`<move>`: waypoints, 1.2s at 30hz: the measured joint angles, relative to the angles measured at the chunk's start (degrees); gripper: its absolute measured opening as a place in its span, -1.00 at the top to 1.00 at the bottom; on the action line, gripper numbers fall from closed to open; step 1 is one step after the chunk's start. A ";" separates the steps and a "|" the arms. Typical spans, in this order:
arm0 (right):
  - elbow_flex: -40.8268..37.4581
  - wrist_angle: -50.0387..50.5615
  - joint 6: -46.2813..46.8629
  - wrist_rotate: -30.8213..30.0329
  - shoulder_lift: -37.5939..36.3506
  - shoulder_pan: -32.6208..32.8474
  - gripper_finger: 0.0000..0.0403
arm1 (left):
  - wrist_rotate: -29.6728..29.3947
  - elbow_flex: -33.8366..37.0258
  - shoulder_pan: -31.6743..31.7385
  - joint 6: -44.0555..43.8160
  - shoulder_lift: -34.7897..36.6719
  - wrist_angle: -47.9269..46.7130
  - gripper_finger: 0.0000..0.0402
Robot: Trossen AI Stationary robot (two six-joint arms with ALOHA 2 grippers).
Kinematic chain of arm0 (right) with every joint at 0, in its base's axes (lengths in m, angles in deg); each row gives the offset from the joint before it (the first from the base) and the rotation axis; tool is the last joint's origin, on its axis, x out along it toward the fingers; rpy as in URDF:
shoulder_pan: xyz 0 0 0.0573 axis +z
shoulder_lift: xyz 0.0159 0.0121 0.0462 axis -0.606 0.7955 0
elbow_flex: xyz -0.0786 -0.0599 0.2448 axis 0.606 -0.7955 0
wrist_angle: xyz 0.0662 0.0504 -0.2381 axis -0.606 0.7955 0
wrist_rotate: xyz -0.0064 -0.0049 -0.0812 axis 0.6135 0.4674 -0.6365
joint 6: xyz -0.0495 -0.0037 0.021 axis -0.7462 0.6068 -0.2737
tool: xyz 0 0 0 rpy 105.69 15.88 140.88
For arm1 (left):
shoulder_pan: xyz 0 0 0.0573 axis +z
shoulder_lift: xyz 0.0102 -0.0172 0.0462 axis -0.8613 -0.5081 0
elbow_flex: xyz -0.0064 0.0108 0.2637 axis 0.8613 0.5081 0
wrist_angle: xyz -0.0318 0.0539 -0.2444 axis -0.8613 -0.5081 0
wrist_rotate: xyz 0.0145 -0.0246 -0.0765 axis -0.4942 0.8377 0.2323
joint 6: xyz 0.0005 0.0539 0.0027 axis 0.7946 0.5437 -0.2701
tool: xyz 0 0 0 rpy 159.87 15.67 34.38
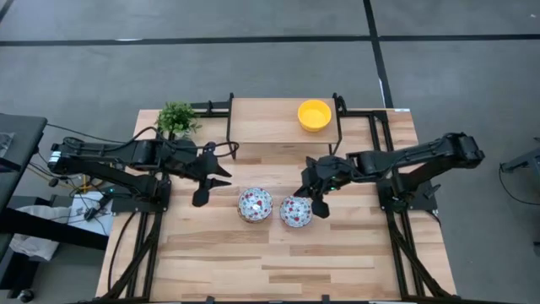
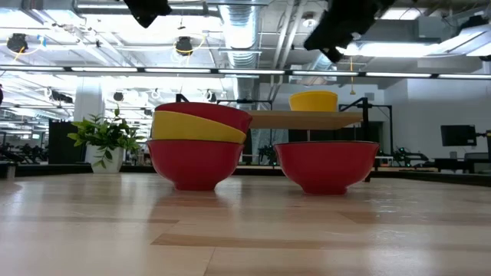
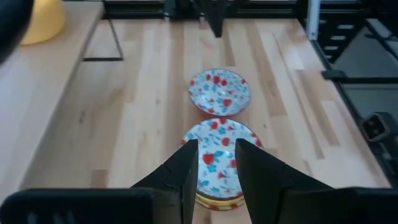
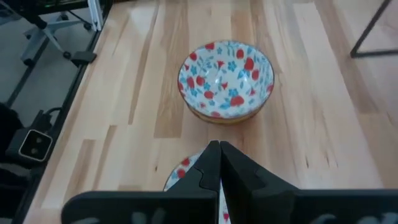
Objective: Pick & Place Mini bowls
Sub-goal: Remove the red bowl from the stacked bowls
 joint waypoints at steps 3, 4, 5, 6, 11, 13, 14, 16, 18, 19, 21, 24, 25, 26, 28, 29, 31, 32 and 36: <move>4.02 1.98 -2.71 0.11 3.05 -0.02 1.00 | 1.89 0.00 0.00 -0.83 0.00 -0.22 0.47; 5.55 2.66 -3.89 0.11 4.22 -0.02 1.00 | 2.35 0.00 0.00 -1.43 0.00 -0.50 0.47; 7.15 3.72 -5.06 0.11 5.50 -0.02 1.00 | 2.71 0.00 0.00 -1.84 0.00 -0.79 0.47; 8.59 5.18 -6.18 0.11 6.63 -0.04 1.00 | 3.04 0.00 0.00 -2.35 0.00 -1.30 0.47; 16.73 11.66 -8.71 0.26 12.81 -0.83 1.00 | 5.57 0.00 0.00 -4.58 0.00 -5.34 0.47; 19.44 13.18 -9.85 0.53 15.00 -1.36 1.00 | 7.44 0.00 0.00 -5.13 0.27 -7.03 0.47; 20.44 14.30 -10.60 0.58 15.85 -1.53 1.00 | 8.22 0.00 -0.01 -5.64 0.43 -7.26 0.47; 22.45 13.67 -12.17 0.57 17.51 -1.60 1.00 | 8.71 0.00 -0.54 -6.17 1.24 -7.28 0.47; 23.75 14.02 -13.53 0.65 18.59 -1.50 1.00 | 8.79 0.00 -1.22 -6.23 2.20 -7.38 0.47; 24.20 13.96 -14.08 0.69 18.98 -1.49 1.00 | 8.79 0.00 -1.61 -6.29 2.70 -7.47 0.47; 24.94 13.62 -14.46 0.72 19.99 -1.46 1.00 | 8.69 0.00 -2.36 -6.92 3.84 -7.70 0.47; 24.95 13.88 -14.52 0.72 20.70 -1.49 1.00 | 8.31 0.00 -3.53 -7.72 5.56 -7.76 0.47; 25.06 13.56 -14.61 0.68 20.95 -1.51 1.00 | 7.89 0.00 -3.96 -7.75 6.05 -7.75 0.47; 25.02 14.09 -14.60 0.68 21.05 -1.53 1.00 | 7.50 0.00 -4.42 -7.76 6.51 -7.78 0.47; 24.97 13.56 -14.59 0.69 21.69 -1.51 1.00 | 6.20 0.00 -5.23 -7.76 7.29 -7.84 0.47; 25.02 13.41 -14.59 0.68 22.03 -1.49 1.00 | 5.62 0.00 -5.58 -7.76 7.62 -8.03 0.47; 24.93 13.99 -14.55 0.70 22.56 -1.34 1.00 | 4.54 0.55 -6.05 -7.77 8.21 -7.88 0.47; 24.95 13.55 -14.55 0.68 22.93 -1.21 1.00 | 4.11 1.32 -6.32 -7.98 8.71 -7.80 0.47; 24.93 13.73 -13.99 0.62 23.20 -0.36 1.00 | 3.31 5.50 -6.47 -10.49 10.76 -7.82 0.47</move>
